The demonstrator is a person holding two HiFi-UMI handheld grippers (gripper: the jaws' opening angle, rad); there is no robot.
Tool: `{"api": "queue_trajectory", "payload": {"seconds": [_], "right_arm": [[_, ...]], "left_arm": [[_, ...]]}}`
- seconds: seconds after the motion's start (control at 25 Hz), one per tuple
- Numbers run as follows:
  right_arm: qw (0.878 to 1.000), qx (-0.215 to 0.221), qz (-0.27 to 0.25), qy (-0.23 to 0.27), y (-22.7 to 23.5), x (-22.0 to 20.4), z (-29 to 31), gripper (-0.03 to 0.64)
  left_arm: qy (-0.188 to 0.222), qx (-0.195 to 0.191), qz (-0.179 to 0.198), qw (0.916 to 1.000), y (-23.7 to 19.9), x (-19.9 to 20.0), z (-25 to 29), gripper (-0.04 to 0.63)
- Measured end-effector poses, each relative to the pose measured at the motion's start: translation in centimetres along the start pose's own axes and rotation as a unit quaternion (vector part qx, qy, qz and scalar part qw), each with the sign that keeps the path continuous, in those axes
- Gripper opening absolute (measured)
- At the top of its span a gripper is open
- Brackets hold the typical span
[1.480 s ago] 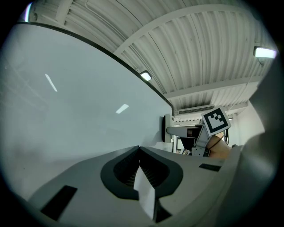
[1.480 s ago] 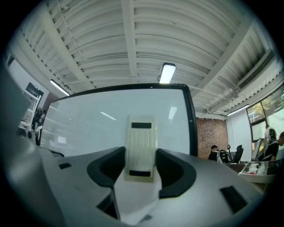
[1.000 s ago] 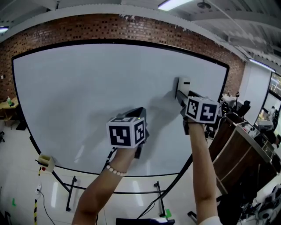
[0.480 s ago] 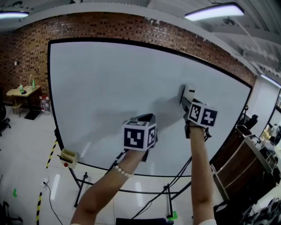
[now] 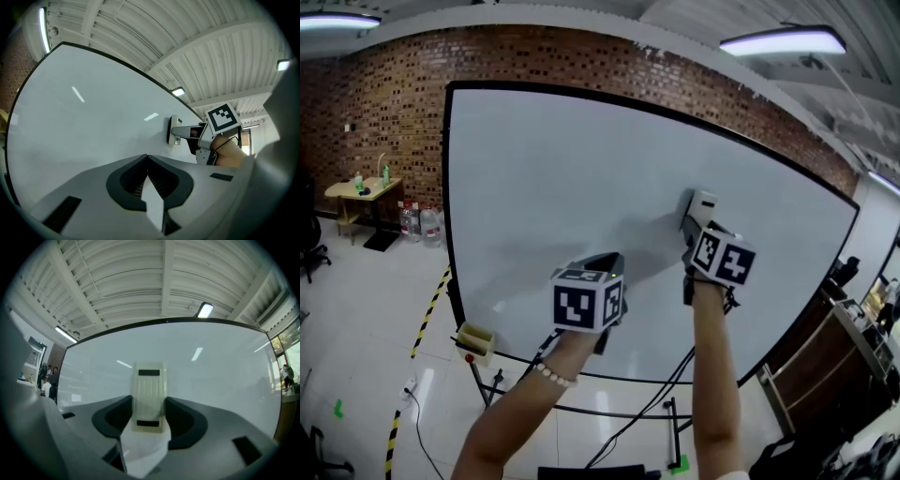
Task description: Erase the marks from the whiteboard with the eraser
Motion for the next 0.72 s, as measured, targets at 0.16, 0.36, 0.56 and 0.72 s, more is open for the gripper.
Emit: {"api": "queue_trajectory", "payload": {"seconds": [0.16, 0.36, 0.56, 0.72], "right_arm": [[1.0, -0.02, -0.017, 0.011, -2.3, -0.6, 0.1, 0.249], [1.0, 0.007, -0.014, 0.007, -5.5, -2.4, 0.6, 0.249], [0.999, 0.027, -0.021, 0.009, -8.7, -3.4, 1.3, 0.249], [0.999, 0.036, -0.016, 0.007, -13.1, -5.0, 2.4, 0.249]], "left_arm": [[-0.002, 0.011, 0.0, 0.9999, -2.3, -0.2, 0.2, -0.012], [0.005, 0.027, 0.003, 0.9996, -5.2, 0.0, 0.6, -0.012], [0.008, 0.021, 0.009, 0.9997, -7.6, 0.2, 0.3, -0.012], [0.014, 0.013, 0.0, 0.9998, -11.9, -0.1, -1.4, -0.012]]}}
Point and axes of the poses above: the fingertips, and each gripper's own axes: z forward along the fingers, y to its right, x out of its top, the point moved 3 cm from there along -z, backward along the fingers, and after that the axes turned 14 degrees about z, right-handed, at the moved point
